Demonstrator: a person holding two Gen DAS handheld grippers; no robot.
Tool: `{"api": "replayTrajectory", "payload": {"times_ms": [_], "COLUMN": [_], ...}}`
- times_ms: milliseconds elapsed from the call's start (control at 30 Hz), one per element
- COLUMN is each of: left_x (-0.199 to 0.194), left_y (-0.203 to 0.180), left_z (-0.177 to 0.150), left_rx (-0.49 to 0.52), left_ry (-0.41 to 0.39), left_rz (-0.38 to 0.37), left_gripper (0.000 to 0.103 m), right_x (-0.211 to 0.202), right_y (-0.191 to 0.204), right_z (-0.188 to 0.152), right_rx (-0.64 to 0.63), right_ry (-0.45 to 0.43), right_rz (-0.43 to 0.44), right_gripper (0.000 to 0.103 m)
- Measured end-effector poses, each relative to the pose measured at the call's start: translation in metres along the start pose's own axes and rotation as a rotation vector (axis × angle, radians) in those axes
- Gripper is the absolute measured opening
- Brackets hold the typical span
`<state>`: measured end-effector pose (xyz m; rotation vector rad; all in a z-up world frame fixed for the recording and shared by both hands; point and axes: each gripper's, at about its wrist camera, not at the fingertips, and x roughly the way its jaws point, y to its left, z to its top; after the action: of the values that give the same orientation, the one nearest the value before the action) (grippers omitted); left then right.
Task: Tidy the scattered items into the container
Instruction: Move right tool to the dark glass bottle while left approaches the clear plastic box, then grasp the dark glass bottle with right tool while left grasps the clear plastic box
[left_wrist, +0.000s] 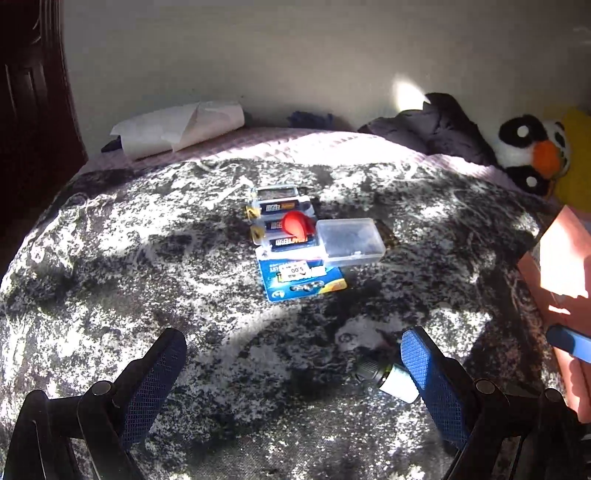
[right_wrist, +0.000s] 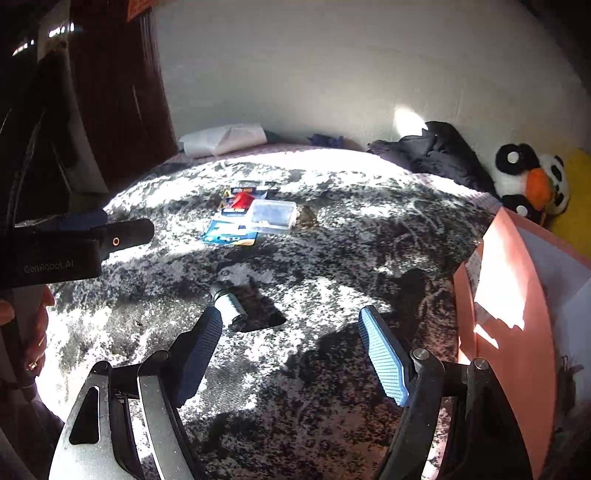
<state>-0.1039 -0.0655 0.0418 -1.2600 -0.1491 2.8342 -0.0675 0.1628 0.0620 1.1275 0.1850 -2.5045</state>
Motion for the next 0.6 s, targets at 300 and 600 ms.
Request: {"api": "replayTrajectory", "payload": {"times_ms": [300,600], "left_x": [0.057,0.123], "left_y": [-0.019,-0.063], "left_z": [0.039,0.058], "left_rx": [0.042,0.069], "left_ry": [0.043,0.121], "left_rz": [-0.082,-0.152], "left_gripper": [0.097,0.097], "right_x": [0.100,0.123], "right_y": [0.027,0.035], "right_z": [-0.002,-0.004], "right_rx": [-0.092,-0.141], "right_ry": [0.133,0.146], "right_rz": [0.087,0.153], "right_gripper": [0.068,0.026]}}
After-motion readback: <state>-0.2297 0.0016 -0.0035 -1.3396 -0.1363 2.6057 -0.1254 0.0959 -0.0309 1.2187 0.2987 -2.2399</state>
